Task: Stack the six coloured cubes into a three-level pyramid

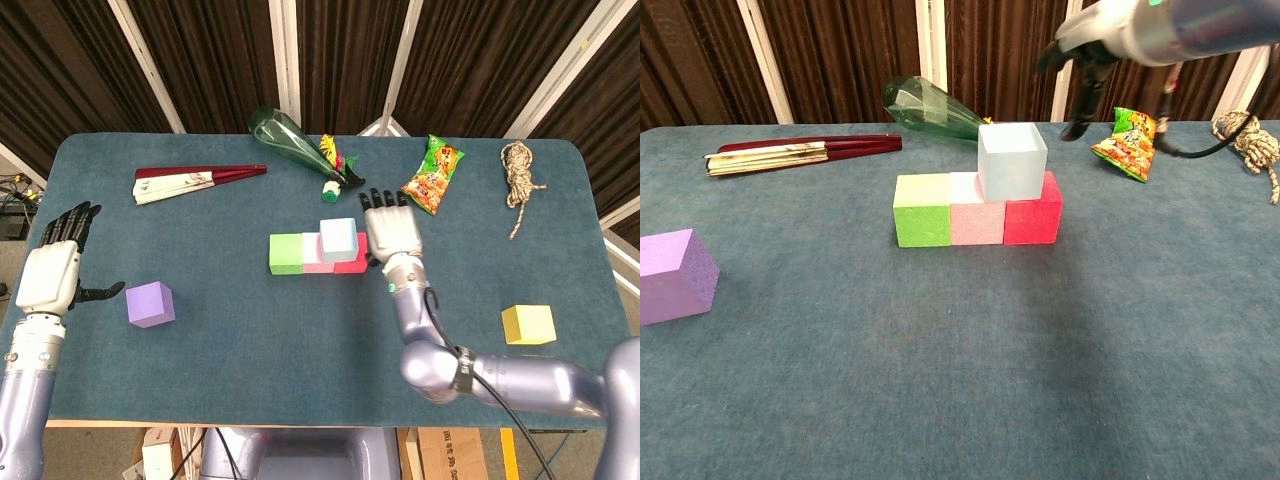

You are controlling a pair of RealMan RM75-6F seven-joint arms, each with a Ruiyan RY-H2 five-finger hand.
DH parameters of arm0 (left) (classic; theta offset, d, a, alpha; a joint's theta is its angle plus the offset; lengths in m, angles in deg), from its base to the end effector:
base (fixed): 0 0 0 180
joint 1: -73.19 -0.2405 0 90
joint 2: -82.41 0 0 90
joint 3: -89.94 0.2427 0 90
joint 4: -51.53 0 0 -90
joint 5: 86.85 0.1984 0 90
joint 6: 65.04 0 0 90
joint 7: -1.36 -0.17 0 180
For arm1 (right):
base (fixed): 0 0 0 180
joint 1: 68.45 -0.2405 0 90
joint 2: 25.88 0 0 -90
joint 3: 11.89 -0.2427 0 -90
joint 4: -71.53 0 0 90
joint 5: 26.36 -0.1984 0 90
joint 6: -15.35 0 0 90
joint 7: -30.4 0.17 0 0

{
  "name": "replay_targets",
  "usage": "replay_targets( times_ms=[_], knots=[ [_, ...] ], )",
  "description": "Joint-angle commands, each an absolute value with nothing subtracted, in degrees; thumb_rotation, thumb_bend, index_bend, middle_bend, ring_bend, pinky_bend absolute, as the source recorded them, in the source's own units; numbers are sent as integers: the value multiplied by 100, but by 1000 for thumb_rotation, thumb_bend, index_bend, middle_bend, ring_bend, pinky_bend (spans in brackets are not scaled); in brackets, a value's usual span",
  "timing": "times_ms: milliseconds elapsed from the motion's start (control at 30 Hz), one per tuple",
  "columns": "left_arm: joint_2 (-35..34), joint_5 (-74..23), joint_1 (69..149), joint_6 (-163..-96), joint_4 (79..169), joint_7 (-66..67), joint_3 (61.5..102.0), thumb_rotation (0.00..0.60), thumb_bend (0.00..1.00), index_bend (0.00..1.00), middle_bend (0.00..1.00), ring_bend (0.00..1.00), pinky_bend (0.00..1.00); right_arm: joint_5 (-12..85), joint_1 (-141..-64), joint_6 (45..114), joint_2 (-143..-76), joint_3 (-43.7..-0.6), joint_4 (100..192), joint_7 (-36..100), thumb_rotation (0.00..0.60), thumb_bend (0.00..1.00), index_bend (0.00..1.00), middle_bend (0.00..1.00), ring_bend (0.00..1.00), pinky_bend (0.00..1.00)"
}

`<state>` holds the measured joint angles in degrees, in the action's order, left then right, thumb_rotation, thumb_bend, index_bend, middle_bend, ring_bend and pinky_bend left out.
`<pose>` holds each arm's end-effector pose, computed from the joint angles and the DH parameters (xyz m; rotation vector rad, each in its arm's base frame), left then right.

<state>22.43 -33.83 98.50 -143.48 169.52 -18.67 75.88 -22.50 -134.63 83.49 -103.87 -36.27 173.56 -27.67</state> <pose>-0.1885 0.2997 0.1677 -1.2763 -1.0587 -0.9571 -0.0390 -0.4074 0.0587 1.6352 -1.0049 0.6015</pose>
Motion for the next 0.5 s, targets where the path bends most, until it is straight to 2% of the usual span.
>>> replay_targets(
  times_ms=[33, 333, 500],
  knots=[
    [2214, -3336, 9850, -14374, 16957, -1924, 7620, 600, 54, 0, 0, 0, 0, -1267, -12739, 8644, -9900, -3197, 17731, -2008, 600, 307, 0, 0, 0, 0],
    [1994, -3221, 9870, -14450, 16925, -2182, 7749, 600, 54, 0, 0, 0, 0, 982, -11016, 9397, -9436, -2177, 17665, -108, 600, 307, 0, 0, 0, 0],
    [1892, -3246, 9830, -14493, 16919, -2335, 7866, 600, 53, 0, 0, 0, 0, 1705, -10435, 9758, -9425, -1929, 17363, 571, 600, 307, 0, 0, 0, 0]
  ],
)
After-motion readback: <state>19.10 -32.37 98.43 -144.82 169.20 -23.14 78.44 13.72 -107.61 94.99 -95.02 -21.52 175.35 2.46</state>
